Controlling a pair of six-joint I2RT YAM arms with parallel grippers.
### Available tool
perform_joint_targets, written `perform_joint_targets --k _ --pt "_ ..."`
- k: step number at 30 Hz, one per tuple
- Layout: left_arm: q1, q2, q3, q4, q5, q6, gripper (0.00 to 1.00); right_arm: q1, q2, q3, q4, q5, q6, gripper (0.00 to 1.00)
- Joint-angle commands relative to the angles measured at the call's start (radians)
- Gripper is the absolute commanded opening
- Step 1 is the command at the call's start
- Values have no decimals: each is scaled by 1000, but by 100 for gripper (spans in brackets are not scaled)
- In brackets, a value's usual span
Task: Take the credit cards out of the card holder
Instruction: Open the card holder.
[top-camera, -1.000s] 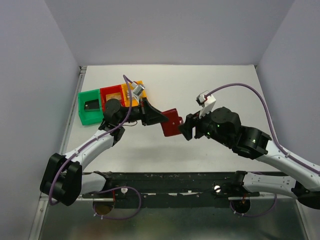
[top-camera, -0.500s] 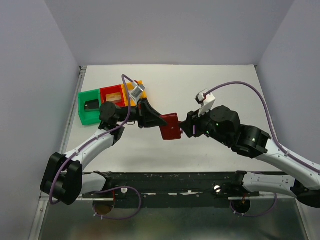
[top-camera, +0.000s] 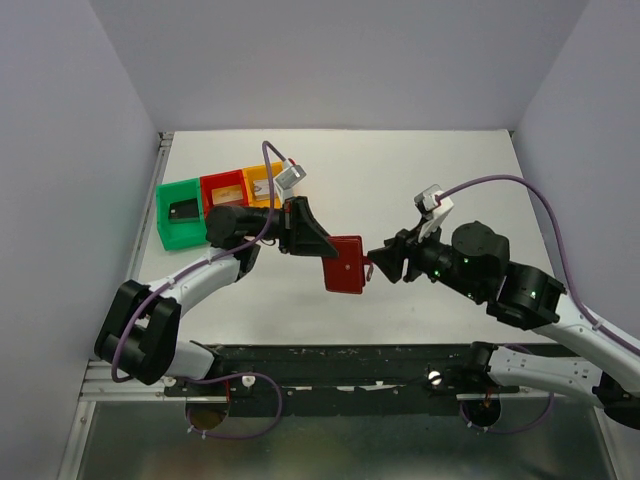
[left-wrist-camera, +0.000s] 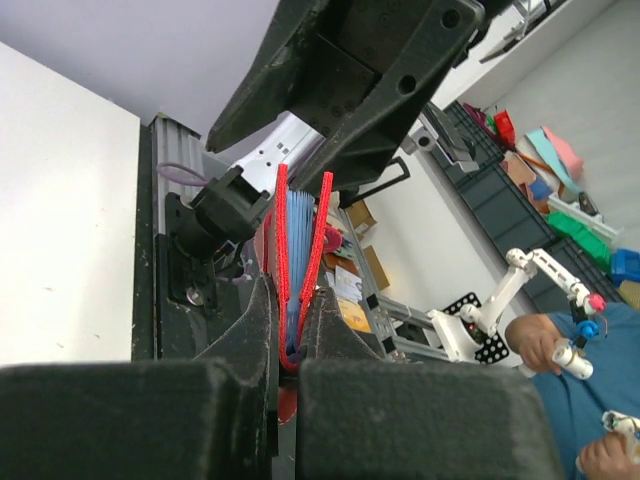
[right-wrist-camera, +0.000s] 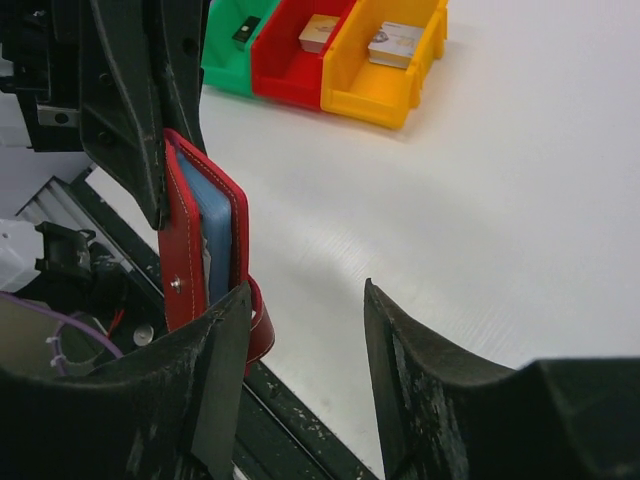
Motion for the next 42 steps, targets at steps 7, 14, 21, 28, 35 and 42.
perform_joint_targets --k 7,14,21,28,35,42 --pt "-50 -26 73 315 36 -32 0 -10 -25 -12 70 -125 26 57" --pt "-61 -29 76 311 34 -34 0 -12 -35 -19 83 -152 42 57" --pt "-61 -37 79 311 28 -32 0 -10 -13 -22 89 -189 48 57" --pt "-62 -41 99 311 24 -34 0 -10 11 -26 118 -287 65 57" --pt "-66 -44 126 311 16 -32 0 -18 40 -22 127 -362 82 57" --pt "-81 -47 152 312 8 -34 0 -30 60 -29 150 -413 102 54"
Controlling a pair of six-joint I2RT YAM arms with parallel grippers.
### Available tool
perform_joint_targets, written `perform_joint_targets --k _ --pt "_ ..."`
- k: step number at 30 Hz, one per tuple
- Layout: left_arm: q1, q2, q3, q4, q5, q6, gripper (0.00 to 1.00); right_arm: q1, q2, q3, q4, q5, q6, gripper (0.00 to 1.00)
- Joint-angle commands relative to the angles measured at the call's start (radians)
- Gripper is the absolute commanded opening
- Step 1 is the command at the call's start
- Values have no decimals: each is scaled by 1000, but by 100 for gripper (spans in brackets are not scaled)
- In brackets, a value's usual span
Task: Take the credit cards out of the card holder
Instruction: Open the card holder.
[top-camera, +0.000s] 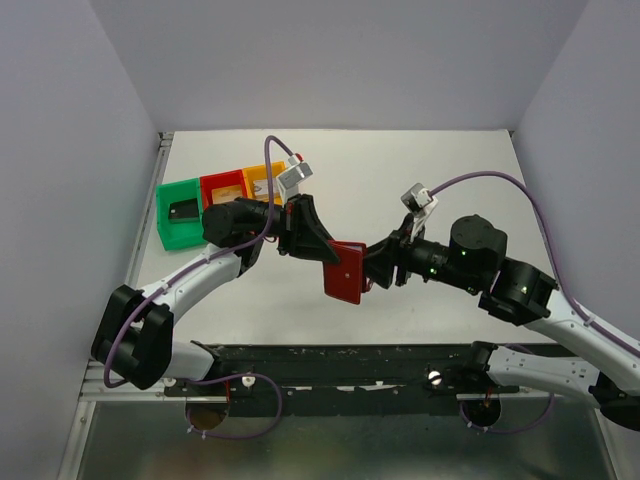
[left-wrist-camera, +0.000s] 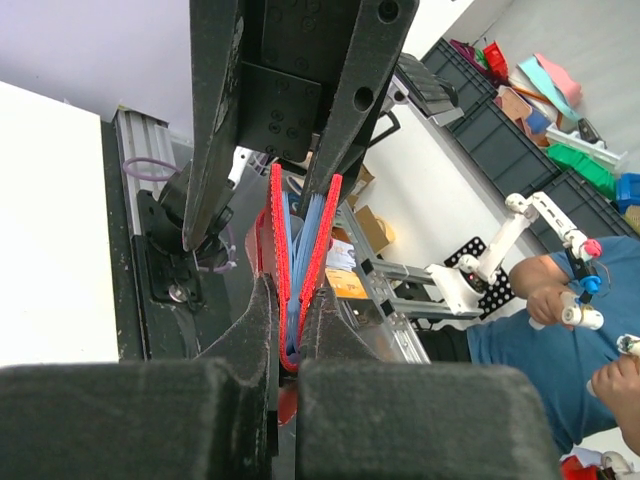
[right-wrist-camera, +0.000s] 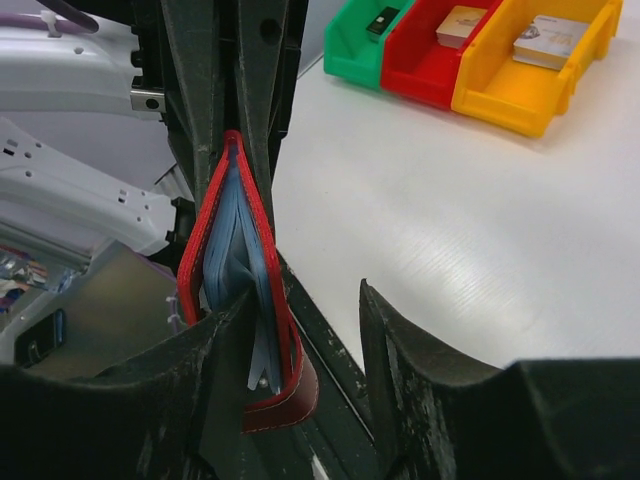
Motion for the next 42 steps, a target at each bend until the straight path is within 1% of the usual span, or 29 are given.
perform_joint_targets --k 1,8,11,13,17,18,19,20,21,24,26,28,30,31,32,33,34,35,36,37,38,39,40,42 --pt "-25 -19 50 287 -74 6 0 6 34 -19 35 -108 22 53" --pt "-40 -13 66 286 -83 6 0 4 62 -13 36 -135 26 49" --pt "-43 -7 76 286 -86 7 0 3 73 -10 36 -141 30 45" --pt "-43 -5 79 287 -86 6 0 3 79 -7 32 -147 30 40" --pt "-43 1 85 286 -80 4 0 1 76 -4 20 -135 25 24" --pt "-42 2 83 286 -80 3 2 0 71 -3 12 -129 20 19" --pt "-37 4 80 286 -77 6 7 -3 65 0 3 -123 17 13" --pt "-33 4 74 287 -75 7 13 -3 58 5 -8 -111 14 2" --pt "-23 2 70 286 -78 9 18 -6 51 10 -26 -99 10 0" --pt "12 1 36 276 -98 18 19 -8 30 34 -85 -46 -19 0" --pt "40 -4 1 223 -120 48 19 -10 21 53 -141 -5 -42 0" --pt "70 -18 -36 101 -155 114 21 -8 13 68 -187 41 -55 0" --pt "105 -40 -62 -102 -201 227 24 -8 4 79 -229 102 -72 0" --pt "118 -57 -67 -256 -230 301 28 -8 5 88 -250 125 -76 0" --pt "127 -86 -61 -432 -297 431 31 -8 7 94 -273 156 -81 0" --pt "132 -114 -37 -724 -375 578 37 -9 10 102 -293 194 -84 0" --pt "130 -149 -8 -965 -500 712 43 -10 14 109 -316 219 -86 0" --pt "121 -169 25 -1110 -612 828 48 -10 19 112 -329 239 -90 0" --pt "118 -189 36 -1209 -726 877 60 -10 21 112 -342 256 -87 0" --pt "118 -206 34 -1248 -788 891 68 -8 22 111 -346 273 -86 0" --pt "119 -221 28 -1270 -852 891 96 -8 27 106 -347 280 -83 0" --pt "119 -238 19 -1274 -892 888 99 -9 30 102 -346 294 -79 0" --pt "119 -252 5 -1258 -914 882 99 -8 37 99 -347 302 -73 0" --pt "119 -281 -38 -1215 -1012 778 99 -8 57 97 -347 336 -63 0"
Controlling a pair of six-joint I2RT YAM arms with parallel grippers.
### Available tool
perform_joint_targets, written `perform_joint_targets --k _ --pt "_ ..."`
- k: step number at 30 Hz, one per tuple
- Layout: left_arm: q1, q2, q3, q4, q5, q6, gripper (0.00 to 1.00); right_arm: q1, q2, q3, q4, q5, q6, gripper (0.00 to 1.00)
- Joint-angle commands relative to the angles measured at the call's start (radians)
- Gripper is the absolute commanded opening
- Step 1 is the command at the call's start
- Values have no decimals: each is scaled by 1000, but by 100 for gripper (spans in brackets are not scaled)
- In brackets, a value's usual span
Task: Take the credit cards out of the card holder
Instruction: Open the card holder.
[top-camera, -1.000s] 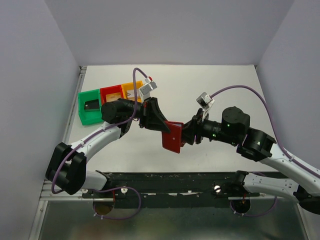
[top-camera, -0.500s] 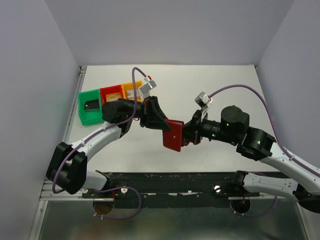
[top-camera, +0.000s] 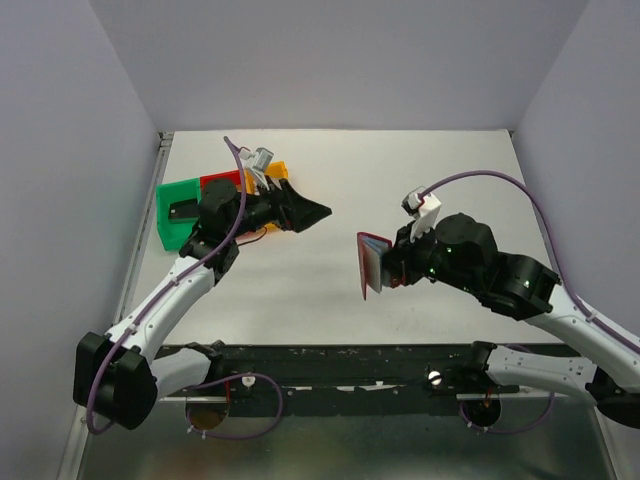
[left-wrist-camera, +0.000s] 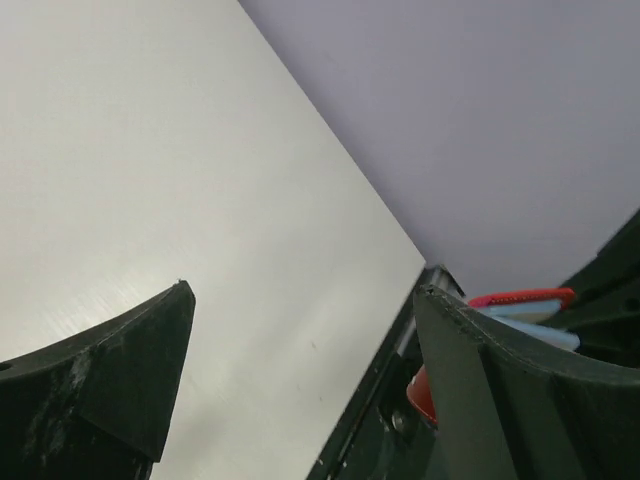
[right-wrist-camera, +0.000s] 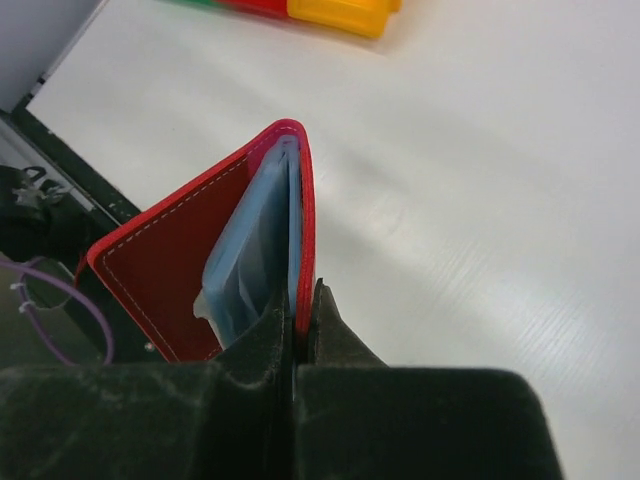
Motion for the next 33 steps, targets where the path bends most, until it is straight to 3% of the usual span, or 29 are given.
perform_joint_targets --k 1,3,6,9,12,19,28,33 --pt "-1 -79 -57 -169 -400 -26 99 -3 36 23 -64 136 18 0" --pt "11 -87 -83 -154 -423 -125 99 -1 58 40 -87 193 44 0" --pt "36 -66 -126 8 -192 -87 99 -1 96 69 -133 272 75 0" --pt "24 -3 -245 432 -21 -247 99 -3 121 83 -142 290 101 0" --pt "-29 82 -281 622 45 -309 99 -3 142 89 -130 276 128 0" --pt "-208 82 -221 478 -17 -134 99 -3 199 109 -124 253 173 0" --pt "-220 69 -265 502 -19 -119 99 -6 196 92 -87 192 201 0" --pt "-219 59 -284 516 -11 -116 90 -24 181 67 -64 148 217 0"
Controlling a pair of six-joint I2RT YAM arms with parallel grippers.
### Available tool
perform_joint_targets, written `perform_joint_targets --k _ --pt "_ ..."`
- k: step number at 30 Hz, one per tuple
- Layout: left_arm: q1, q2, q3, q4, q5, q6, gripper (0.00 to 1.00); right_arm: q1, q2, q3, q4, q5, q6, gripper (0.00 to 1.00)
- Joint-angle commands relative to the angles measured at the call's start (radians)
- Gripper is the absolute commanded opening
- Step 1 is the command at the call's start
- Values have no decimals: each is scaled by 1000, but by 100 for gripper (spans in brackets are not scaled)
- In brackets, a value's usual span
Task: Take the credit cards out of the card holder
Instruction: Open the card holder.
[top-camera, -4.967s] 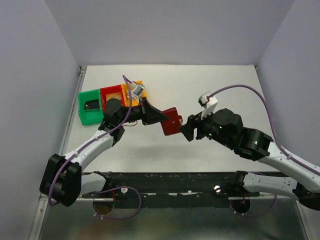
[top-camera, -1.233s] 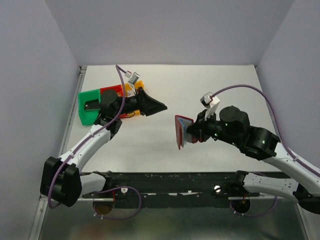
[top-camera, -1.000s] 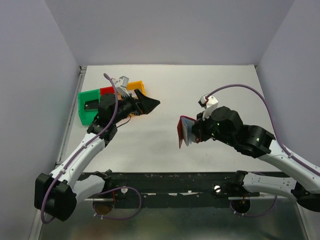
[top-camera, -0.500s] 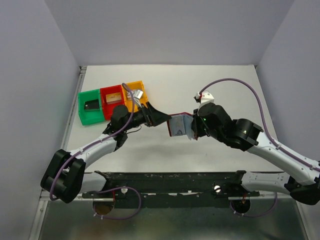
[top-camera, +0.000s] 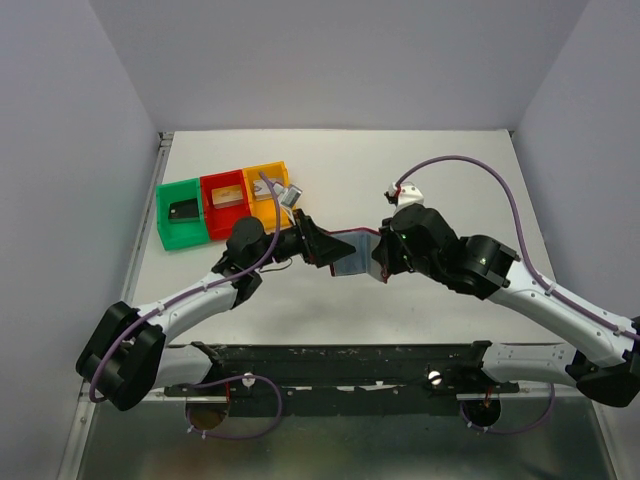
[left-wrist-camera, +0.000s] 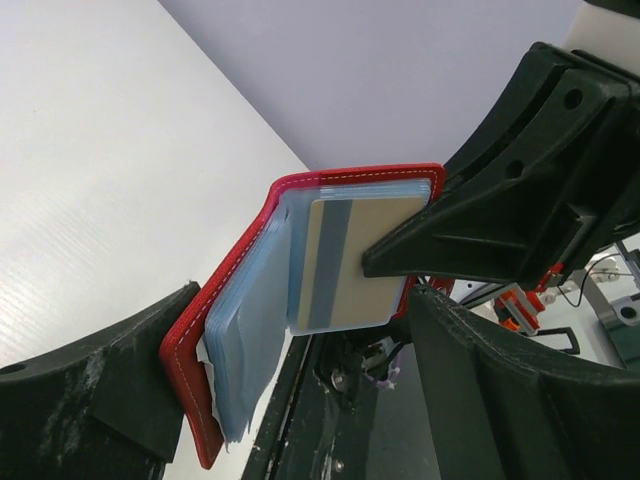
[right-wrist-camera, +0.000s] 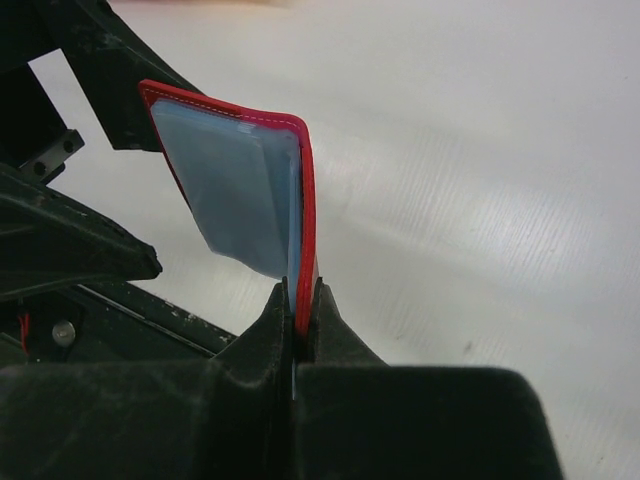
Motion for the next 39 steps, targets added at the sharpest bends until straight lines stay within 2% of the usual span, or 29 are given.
perform_joint_targets --k 1,8,15,27,32,36,39 --pt "-4 -35 -19 37 18 30 88 -21 -29 -15 52 -56 33 0" --pt "-4 -95 1 -74 -2 99 78 -54 -78 -77 109 -113 42 0" --pt "-4 -173 16 -176 -16 162 74 -130 -141 -166 199 -234 62 0" --pt "-1 -213 39 -232 2 224 48 -227 -212 -302 441 -556 109 0" --pt "-3 -247 50 -284 -1 260 48 -255 -224 -333 494 -625 125 0" --pt "-3 -285 65 -328 -4 289 62 -278 -229 -361 541 -697 134 0" --pt "-3 -316 75 -353 2 308 67 -308 -227 -400 616 -772 155 0"
